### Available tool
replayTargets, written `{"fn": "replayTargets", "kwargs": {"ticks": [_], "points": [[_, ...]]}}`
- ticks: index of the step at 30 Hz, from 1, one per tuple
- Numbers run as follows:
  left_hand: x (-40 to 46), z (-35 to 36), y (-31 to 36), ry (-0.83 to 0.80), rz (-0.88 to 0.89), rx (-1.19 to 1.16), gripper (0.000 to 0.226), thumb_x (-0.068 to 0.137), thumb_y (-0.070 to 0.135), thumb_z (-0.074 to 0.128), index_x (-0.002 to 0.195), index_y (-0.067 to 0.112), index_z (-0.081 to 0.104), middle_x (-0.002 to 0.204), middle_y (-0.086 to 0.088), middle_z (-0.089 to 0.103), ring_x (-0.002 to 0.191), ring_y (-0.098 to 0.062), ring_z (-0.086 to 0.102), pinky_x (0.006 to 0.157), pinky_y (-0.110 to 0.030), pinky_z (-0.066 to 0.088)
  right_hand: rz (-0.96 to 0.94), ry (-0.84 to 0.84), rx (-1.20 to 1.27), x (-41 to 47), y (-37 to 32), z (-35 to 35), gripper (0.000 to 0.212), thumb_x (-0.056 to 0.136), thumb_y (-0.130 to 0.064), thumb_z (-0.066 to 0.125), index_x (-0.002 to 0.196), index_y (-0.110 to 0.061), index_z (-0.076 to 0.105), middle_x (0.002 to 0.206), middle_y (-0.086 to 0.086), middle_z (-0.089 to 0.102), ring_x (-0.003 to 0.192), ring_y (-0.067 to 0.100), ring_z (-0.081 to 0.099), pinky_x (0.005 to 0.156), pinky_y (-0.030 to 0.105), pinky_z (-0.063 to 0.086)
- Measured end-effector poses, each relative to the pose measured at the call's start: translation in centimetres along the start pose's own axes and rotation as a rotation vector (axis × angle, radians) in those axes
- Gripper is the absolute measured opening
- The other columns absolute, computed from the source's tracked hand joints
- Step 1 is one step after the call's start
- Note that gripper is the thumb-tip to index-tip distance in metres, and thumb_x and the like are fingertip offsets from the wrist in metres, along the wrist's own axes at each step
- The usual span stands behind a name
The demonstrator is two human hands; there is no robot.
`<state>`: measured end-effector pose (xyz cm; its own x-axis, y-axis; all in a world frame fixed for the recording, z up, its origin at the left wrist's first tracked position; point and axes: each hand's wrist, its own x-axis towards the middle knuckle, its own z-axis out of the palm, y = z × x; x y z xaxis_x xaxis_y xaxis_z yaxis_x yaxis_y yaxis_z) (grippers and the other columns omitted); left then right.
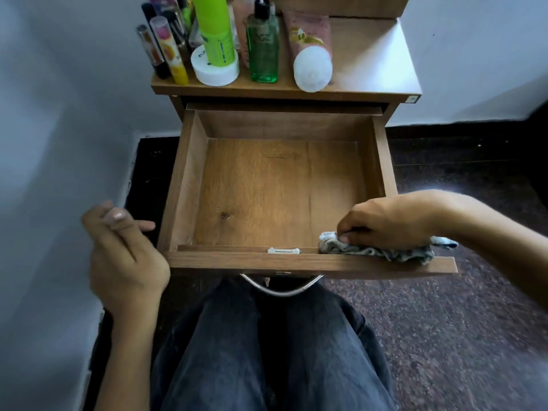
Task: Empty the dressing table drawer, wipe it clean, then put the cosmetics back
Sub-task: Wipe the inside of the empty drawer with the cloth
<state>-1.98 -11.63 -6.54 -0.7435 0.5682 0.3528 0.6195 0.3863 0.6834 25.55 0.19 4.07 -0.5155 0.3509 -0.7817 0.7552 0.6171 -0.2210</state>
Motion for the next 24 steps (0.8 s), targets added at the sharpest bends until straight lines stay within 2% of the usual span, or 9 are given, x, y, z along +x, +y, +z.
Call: {"fn": "replayTargets", "kwargs": {"ticks": [3, 6, 10, 12, 15, 17, 18, 21, 24], "points": [[-0.4, -0.6, 1.3, -0.032, -0.016, 0.031, 0.043, 0.099, 0.044, 0.017, 0.117, 0.011, 0.04, 0.076, 0.013, 0.062, 0.079, -0.034, 0.063, 0.065, -0.031, 0.035, -0.057, 0.068, 0.054, 1.3, -2.0, -0.2, 0.029, 0.101, -0.026, 0.035, 0.093, -0.017, 0.062, 0.086, -0.004, 0.062, 0.078, 0.015, 0.055, 0.073, 0.028, 0.042], [-0.5, -0.8, 1.8, -0.04, -0.032, 0.084, 0.039, 0.102, 0.035, 0.02, 0.12, 0.007, 0.04, 0.088, -0.001, 0.069, 0.084, -0.036, 0.062, 0.065, -0.03, 0.031, -0.057, 0.141, 0.146, 2.9, -3.7, -0.2, 0.028, 0.099, -0.018, 0.037, 0.092, -0.015, 0.064, 0.088, 0.0, 0.061, 0.073, 0.015, 0.053, 0.072, 0.028, 0.041], [-0.4, -1.2, 2.2, -0.05, -0.043, 0.096, 0.041, 0.101, 0.038, 0.019, 0.121, 0.008, 0.04, 0.091, -0.001, 0.07, 0.089, -0.037, 0.06, 0.065, -0.032, 0.032, 0.062, 0.069, 0.068, 2.0, -3.3, -0.4, 0.022, 0.098, -0.018, 0.038, 0.095, -0.022, 0.059, 0.083, -0.003, 0.058, 0.074, 0.016, 0.056, 0.075, 0.031, 0.049], [-0.4, -1.4, 2.4, -0.067, -0.063, 0.097, 0.043, 0.101, 0.04, 0.018, 0.122, 0.009, 0.039, 0.09, -0.001, 0.07, 0.09, -0.037, 0.061, 0.065, -0.033, 0.033, 0.195, 0.002, -0.081, 0.6, -2.6, -0.4, 0.023, 0.098, -0.019, 0.037, 0.104, -0.017, 0.059, 0.076, -0.005, 0.051, 0.069, 0.015, 0.055, 0.072, 0.03, 0.05], [-0.4, -1.4, 2.4, -0.078, -0.082, 0.09, 0.043, 0.101, 0.04, 0.019, 0.124, 0.009, 0.039, 0.092, -0.002, 0.07, 0.091, -0.037, 0.061, 0.064, -0.033, 0.033, 0.274, -0.095, -0.236, -1.0, -2.3, -0.2, 0.033, 0.098, -0.016, 0.034, 0.12, -0.011, 0.058, 0.087, -0.004, 0.052, 0.066, 0.011, 0.051, 0.053, 0.014, 0.045], [-0.4, -1.5, 2.4, -0.083, -0.086, 0.09, 0.043, 0.1, 0.041, 0.019, 0.124, 0.01, 0.038, 0.092, -0.002, 0.07, 0.09, -0.036, 0.061, 0.064, -0.033, 0.032, 0.295, -0.102, -0.271, -1.2, -2.5, -0.1, 0.032, 0.098, -0.015, 0.035, 0.121, -0.011, 0.056, 0.103, 0.001, 0.059, 0.071, 0.015, 0.051, 0.055, 0.02, 0.043], [-0.3, -1.5, 2.4, -0.082, -0.084, 0.093, 0.044, 0.1, 0.041, 0.019, 0.124, 0.01, 0.038, 0.092, -0.002, 0.07, 0.089, -0.036, 0.062, 0.063, -0.033, 0.032, 0.284, -0.086, -0.267, -1.2, -2.6, -0.1, 0.029, 0.097, -0.014, 0.036, 0.116, -0.012, 0.057, 0.107, 0.004, 0.059, 0.075, 0.017, 0.051, 0.06, 0.024, 0.043], [-0.2, -1.5, 2.4, -0.097, -0.081, 0.09, 0.047, 0.1, 0.044, 0.017, 0.124, 0.01, 0.039, 0.093, -0.003, 0.07, 0.089, -0.035, 0.062, 0.064, -0.032, 0.032, 0.143, 0.1, -0.059, -0.5, -2.7, 0.5, 0.022, 0.096, -0.013, 0.038, 0.09, -0.014, 0.058, 0.085, 0.001, 0.057, 0.073, 0.018, 0.05, 0.065, 0.027, 0.039], [-0.2, -1.5, 2.4, -0.093, -0.074, 0.099, 0.051, 0.099, 0.046, 0.016, 0.124, 0.009, 0.04, 0.092, -0.006, 0.07, 0.087, -0.036, 0.062, 0.064, -0.034, 0.036, 0.068, 0.302, 0.159, 0.1, -3.3, 1.7, 0.029, 0.098, -0.013, 0.038, 0.099, -0.017, 0.066, 0.089, -0.005, 0.059, 0.081, 0.016, 0.052, 0.072, 0.028, 0.039]]}}
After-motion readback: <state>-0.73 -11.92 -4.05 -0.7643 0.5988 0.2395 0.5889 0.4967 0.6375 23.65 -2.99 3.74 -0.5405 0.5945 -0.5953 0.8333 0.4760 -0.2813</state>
